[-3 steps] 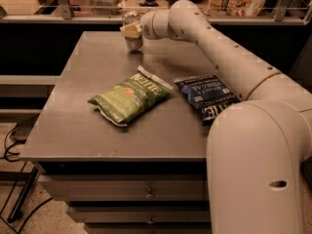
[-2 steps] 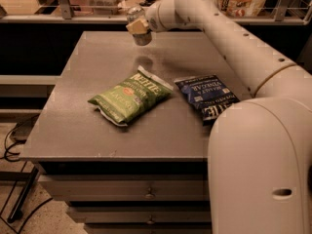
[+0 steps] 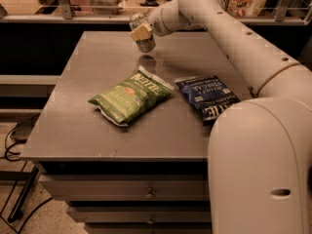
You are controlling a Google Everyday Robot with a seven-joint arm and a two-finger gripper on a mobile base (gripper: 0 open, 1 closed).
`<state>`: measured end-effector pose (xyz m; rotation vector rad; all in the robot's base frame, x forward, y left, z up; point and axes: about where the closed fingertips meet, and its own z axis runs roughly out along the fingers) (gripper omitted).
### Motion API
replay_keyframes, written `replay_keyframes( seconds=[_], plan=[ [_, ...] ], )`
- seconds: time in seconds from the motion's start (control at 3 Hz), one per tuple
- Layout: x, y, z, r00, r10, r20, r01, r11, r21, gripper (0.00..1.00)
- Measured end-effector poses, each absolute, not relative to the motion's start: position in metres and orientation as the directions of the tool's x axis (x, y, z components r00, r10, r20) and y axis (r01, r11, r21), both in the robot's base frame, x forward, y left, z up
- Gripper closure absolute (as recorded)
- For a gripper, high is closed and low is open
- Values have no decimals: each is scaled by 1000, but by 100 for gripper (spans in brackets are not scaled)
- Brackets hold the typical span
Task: Knock 7up can over
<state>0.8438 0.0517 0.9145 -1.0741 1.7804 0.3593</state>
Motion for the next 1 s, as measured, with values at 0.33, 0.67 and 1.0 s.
replay_keyframes(
  seconds=[0.33, 0.67, 1.0],
  plan=[
    [844, 54, 910, -136, -486, -863, -798, 570, -195, 100],
    [845, 57, 913, -148, -430, -890, -803, 578, -146, 100],
    [844, 51, 929, -127, -445, -887, -797, 578, -175, 100]
  ],
)
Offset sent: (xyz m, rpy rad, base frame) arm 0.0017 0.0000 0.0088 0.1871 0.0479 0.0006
